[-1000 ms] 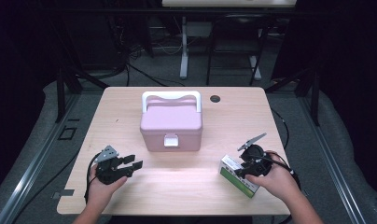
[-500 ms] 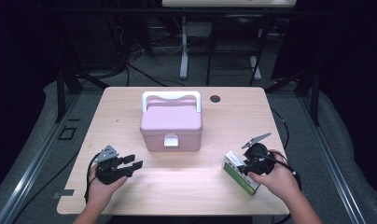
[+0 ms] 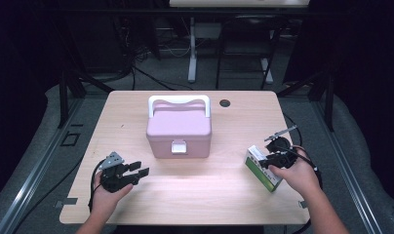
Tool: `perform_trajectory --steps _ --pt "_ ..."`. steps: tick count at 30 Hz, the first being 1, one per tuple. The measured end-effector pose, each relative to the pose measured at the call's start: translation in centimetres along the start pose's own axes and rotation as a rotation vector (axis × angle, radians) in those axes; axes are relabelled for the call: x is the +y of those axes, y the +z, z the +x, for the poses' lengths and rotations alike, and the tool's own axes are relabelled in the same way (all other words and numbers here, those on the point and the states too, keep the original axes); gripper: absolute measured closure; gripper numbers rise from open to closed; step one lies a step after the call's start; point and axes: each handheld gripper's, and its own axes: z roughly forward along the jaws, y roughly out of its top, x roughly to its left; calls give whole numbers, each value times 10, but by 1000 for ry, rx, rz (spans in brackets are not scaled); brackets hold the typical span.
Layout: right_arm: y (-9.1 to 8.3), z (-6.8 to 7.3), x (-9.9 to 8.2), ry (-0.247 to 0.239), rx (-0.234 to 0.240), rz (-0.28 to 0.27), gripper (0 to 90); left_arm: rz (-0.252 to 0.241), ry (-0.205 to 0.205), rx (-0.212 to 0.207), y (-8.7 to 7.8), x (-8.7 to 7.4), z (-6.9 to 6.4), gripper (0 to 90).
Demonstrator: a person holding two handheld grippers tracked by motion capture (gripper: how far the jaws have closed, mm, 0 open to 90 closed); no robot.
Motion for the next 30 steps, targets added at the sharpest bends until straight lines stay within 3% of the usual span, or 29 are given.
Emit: perform_trajectory --steps 11,15,18,19,22,26,30 --pt "1 -6 -2 34 8 -41 607 2 -4 1 -1 1 1 511" --pt "-6 -3 0 30 9 -98 553 -3 -16 0 0 1 5 508" --pt "-18 7 6 8 -28 -180 569 0 -41 11 2 4 13 522" --pt "-18 7 6 8 -28 -180 569 0 -41 11 2 4 13 533" --pt "-21 22 12 -22 -36 -244 589 -5 -88 18 3 7 22 558" --pt "-12 45 22 -39 -7 -329 626 -18 -79 42 5 17 29 603" --pt "0 55 28 -26 20 -353 653 -14 -55 72 7 24 32 607"
